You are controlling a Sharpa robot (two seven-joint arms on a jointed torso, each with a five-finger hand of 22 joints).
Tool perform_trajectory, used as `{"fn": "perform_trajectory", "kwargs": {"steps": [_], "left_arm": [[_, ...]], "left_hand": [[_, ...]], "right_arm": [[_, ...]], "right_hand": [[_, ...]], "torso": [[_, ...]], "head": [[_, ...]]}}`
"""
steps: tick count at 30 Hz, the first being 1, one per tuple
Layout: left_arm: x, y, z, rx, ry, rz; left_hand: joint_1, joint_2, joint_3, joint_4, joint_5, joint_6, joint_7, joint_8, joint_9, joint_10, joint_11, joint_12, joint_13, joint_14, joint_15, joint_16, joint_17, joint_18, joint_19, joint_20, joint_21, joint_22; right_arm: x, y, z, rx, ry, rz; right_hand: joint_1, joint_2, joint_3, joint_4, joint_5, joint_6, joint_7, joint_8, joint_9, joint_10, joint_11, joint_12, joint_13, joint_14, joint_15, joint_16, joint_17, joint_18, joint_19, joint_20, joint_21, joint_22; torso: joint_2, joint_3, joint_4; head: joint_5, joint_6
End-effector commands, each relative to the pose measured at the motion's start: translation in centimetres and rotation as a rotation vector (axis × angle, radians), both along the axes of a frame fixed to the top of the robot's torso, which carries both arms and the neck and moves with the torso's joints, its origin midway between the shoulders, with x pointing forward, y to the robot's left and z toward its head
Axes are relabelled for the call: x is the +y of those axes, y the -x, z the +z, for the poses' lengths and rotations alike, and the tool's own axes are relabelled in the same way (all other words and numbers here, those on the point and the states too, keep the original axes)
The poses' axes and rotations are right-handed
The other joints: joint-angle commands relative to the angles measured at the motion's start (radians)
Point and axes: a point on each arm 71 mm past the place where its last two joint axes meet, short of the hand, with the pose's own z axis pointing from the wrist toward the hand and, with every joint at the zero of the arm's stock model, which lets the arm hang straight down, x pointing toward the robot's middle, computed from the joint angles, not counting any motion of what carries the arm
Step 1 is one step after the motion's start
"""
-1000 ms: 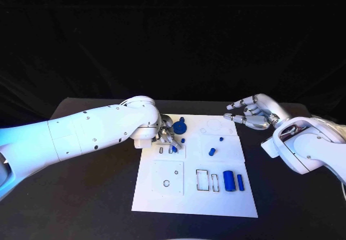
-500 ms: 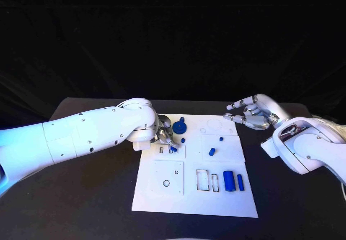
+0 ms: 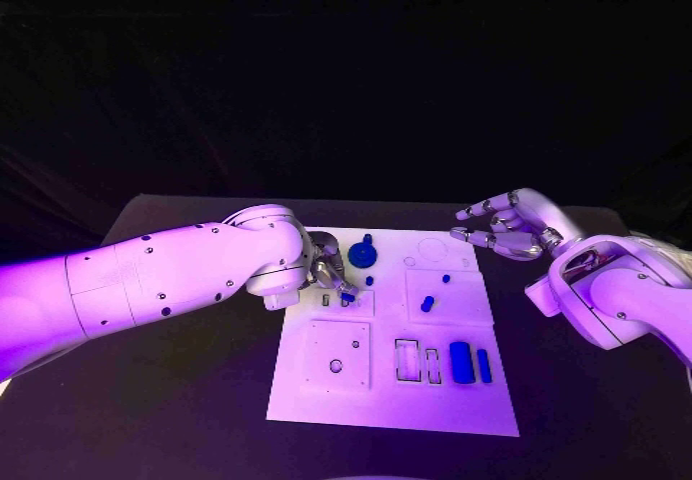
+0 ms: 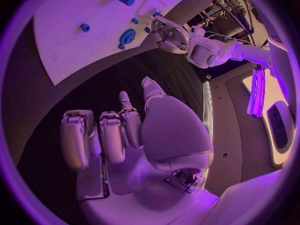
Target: Assemble the parts on the task board
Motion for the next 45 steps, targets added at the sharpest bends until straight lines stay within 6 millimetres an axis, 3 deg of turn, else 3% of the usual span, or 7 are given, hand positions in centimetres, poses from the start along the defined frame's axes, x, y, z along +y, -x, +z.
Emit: {"fn": "perform_trajectory", "kwargs": {"steps": [1, 11, 45], "left_arm": [[0.4, 0.2, -0.2, -0.044, -0.024, 0.045], [0.6, 0.5, -0.9, -0.034, -0.05, 0.041], [0.5, 0.6, -1.7, 0.02, -0.102, -0.007]], "left_hand": [[-0.008, -0.002, 0.154, -0.146, 0.002, 0.004, -0.012, 0.007, 0.002, 0.008, -0.003, 0.004, 0.002, 0.103, 0.002, 0.003, 0.263, -0.015, 0.05, 0.004, 0.005, 0.171], [-0.01, -0.003, 0.158, -0.147, 0.002, 0.005, -0.012, 0.007, 0.003, 0.009, -0.003, 0.006, 0.004, 0.103, 0.002, 0.003, 0.263, -0.015, 0.049, 0.004, 0.005, 0.171], [-0.019, -0.002, 0.169, -0.149, 0.002, 0.007, -0.013, 0.01, 0.007, 0.013, -0.003, 0.011, 0.009, 0.103, 0.002, 0.003, 0.263, -0.015, 0.05, 0.004, 0.006, 0.173]], "right_arm": [[0.2, 0.0, -0.1, 0.006, 0.007, 0.017], [0.2, 0.0, -0.2, 0.011, 0.007, 0.021], [0.2, 0.0, -0.4, 0.037, -0.005, 0.026]], "right_hand": [[0.009, 0.005, -0.006, 0.0, 0.005, 0.006, 0.001, 0.004, 0.001, 0.006, -0.007, -0.004, 0.144, 0.087, -0.006, -0.004, 0.202, 0.007, 0.01, -0.008, -0.006, 0.109], [0.007, 0.006, -0.008, 0.003, 0.008, 0.007, 0.001, 0.004, 0.001, 0.005, -0.007, -0.005, 0.143, 0.087, -0.006, -0.005, 0.2, 0.007, 0.008, -0.008, -0.008, 0.107], [0.005, 0.008, -0.011, 0.006, 0.011, 0.009, 0.0, 0.005, 0.002, 0.005, -0.008, -0.006, 0.143, 0.087, -0.007, -0.006, 0.2, 0.008, 0.007, -0.008, -0.009, 0.105]], "torso": [[0.0, 0.0034, 0.0035], [0.001, 0.0018, 0.0015], [0.001, 0.0029, 0.0014]], "head": [[0.001, 0.0], [0.002, -0.001], [0.009, -0.009]]}}
